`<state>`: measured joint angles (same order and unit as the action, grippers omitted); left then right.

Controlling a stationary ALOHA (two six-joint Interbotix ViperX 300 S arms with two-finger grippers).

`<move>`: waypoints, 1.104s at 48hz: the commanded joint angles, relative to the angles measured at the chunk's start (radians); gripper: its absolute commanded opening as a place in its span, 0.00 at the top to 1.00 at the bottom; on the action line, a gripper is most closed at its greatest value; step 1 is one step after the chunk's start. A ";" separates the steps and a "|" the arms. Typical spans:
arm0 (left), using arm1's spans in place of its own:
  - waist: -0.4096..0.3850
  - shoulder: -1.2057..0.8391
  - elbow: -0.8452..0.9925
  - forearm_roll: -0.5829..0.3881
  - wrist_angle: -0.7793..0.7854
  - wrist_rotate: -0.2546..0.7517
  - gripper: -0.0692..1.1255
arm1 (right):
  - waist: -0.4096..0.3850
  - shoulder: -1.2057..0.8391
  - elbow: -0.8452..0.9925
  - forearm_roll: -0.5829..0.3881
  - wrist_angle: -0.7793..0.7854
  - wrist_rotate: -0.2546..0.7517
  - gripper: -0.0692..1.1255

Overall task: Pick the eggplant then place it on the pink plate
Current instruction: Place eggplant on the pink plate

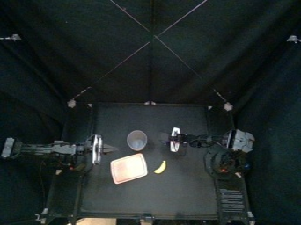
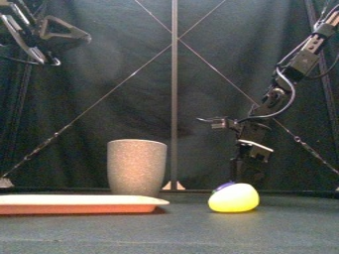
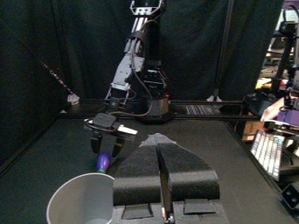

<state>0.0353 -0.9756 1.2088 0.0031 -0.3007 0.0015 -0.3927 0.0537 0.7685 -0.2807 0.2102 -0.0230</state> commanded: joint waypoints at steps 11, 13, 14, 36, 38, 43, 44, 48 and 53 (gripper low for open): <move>0.002 0.003 -0.012 0.002 -0.005 0.002 0.96 | 0.046 -0.066 -0.051 0.054 0.011 0.014 0.51; 0.003 0.003 -0.012 0.002 -0.005 0.000 0.96 | 0.075 -0.084 -0.066 0.066 0.017 0.014 0.51; 0.002 0.003 -0.011 0.003 -0.005 0.000 0.96 | 0.092 -0.094 -0.074 0.072 0.018 0.014 0.51; 0.002 0.003 -0.011 0.002 -0.005 0.000 0.96 | 0.416 0.008 -0.370 0.118 -0.005 0.017 0.51; 0.002 0.003 -0.011 0.002 -0.005 0.000 0.96 | 0.425 0.038 -0.400 0.121 -0.011 0.017 0.51; 0.003 0.003 -0.011 0.002 -0.005 0.000 0.96 | 0.434 0.121 -0.477 0.129 -0.021 0.014 0.51; 0.002 0.003 -0.011 0.002 -0.005 0.000 0.96 | 0.434 0.137 -0.494 0.130 -0.025 0.014 0.51; 0.002 0.003 -0.009 0.002 -0.005 0.000 0.96 | 0.439 0.196 -0.549 0.130 -0.046 0.015 0.48; 0.003 0.002 -0.009 0.002 -0.005 0.000 0.96 | 0.442 0.252 -0.601 0.130 -0.075 0.011 0.38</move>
<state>0.0368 -0.9756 1.2134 0.0031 -0.3007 0.0015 0.0460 0.3007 0.2255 -0.1519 0.1595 -0.0123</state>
